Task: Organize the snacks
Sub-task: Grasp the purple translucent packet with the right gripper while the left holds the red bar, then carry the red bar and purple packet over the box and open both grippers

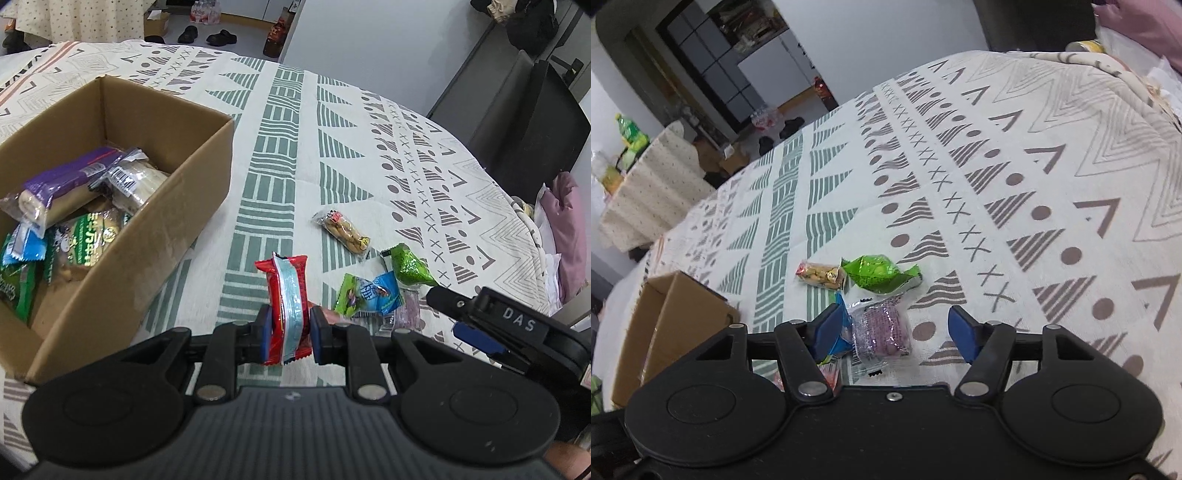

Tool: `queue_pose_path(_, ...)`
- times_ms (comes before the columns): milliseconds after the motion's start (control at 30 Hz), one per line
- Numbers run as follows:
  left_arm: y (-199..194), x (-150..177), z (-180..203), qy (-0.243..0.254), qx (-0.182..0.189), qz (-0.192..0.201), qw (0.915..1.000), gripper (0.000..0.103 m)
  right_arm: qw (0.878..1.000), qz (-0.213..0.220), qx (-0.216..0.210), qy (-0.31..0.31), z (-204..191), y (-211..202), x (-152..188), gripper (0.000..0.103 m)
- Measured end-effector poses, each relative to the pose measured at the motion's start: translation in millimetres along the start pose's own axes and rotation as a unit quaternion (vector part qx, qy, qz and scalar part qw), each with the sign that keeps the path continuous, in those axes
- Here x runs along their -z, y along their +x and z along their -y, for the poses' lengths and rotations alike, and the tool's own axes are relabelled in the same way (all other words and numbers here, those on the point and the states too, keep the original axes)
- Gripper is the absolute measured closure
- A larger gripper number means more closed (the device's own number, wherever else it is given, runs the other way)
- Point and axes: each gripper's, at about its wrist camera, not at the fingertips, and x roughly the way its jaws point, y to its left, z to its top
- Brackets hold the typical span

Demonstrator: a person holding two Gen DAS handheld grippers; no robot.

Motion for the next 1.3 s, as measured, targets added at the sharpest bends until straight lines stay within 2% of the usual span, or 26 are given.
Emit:
queue_pose_path(400,15,-6,-8,-0.003,-0.004,-0.012,0.9999,0.083,0.999,-0.021,0.009,-0.049,-21,29,6,0.039)
queue_pose_path(433,15,-6,-9,-0.003,-0.004,-0.012,0.9999,0.083,0.998,-0.02,0.013,-0.056,-22,30,6,0.048)
queue_pose_path(467,15,-6,-9,-0.003,-0.004,-0.012,0.9999,0.083,0.998,-0.021,0.015,-0.06,-22,31,7,0.068)
queue_pose_path(800,5,-6,-6,0.004,-0.007,-0.003,1.0,0.083,0.999,-0.011,-0.003,-0.035,-15,1,11,0.071)
queue_pose_path(1300,-50,0,4,0.016,0.011,0.022,0.9996,0.083,0.998,0.044,-0.04,-0.005,-11,-73,27,0.072)
